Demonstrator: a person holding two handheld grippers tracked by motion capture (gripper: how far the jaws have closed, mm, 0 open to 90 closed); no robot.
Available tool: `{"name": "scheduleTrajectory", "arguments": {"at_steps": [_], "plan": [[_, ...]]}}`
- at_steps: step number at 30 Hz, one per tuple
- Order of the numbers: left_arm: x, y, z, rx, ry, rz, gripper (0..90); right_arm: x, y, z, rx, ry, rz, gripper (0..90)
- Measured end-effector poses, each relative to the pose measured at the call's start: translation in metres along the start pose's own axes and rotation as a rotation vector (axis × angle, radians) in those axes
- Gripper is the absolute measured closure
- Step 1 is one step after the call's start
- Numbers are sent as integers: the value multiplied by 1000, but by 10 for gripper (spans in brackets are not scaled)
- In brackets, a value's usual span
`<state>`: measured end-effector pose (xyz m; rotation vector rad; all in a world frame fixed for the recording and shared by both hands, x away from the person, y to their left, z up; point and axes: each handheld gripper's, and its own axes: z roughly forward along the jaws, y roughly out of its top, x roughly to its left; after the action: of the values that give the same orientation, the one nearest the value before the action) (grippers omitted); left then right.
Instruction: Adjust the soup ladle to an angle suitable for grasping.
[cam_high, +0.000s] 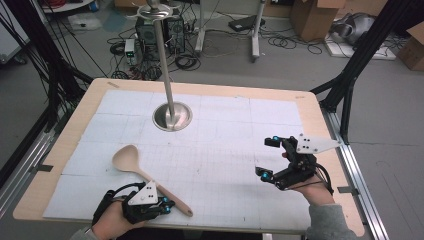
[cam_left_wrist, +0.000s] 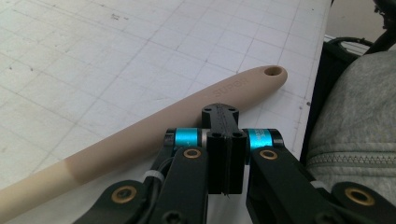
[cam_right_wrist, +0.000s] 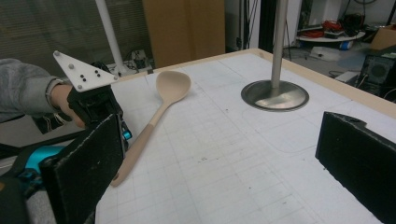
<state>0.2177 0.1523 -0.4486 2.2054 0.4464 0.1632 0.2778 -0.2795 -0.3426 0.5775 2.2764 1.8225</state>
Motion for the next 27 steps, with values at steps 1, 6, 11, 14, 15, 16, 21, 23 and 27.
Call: {"name": "scheduleTrajectory", "arguments": {"at_steps": [1, 6, 11, 14, 15, 16, 21, 23, 27], "plan": [[0, 0, 0, 0, 0, 0, 899, 0, 0, 0, 0, 0, 0, 0], [3, -1, 1, -12, -7, -3, 899, 0, 0, -1, -3, 0, -1, 0], [4, -1, 2, -16, -4, -8, 899, 1, 1, -1, -7, 11, -6, 0], [5, -1, 3, -22, -1, -12, 899, 2, 2, -1, -18, 20, -14, 0], [5, -1, 3, -22, -1, -12, 899, 2, 2, -1, -18, 20, -14, 0], [5, -1, 3, -25, 2, -15, 899, 2, 2, -1, -18, 20, -13, 0], [8, -2, 4, -25, 9, -24, 899, 1, 1, -1, -10, 21, -13, 0], [8, -2, 4, -21, 11, -26, 899, 1, 1, -1, -10, 20, -14, 0], [9, -1, 5, -27, 14, -34, 899, 1, 1, -1, -7, 16, -10, 0]]}}
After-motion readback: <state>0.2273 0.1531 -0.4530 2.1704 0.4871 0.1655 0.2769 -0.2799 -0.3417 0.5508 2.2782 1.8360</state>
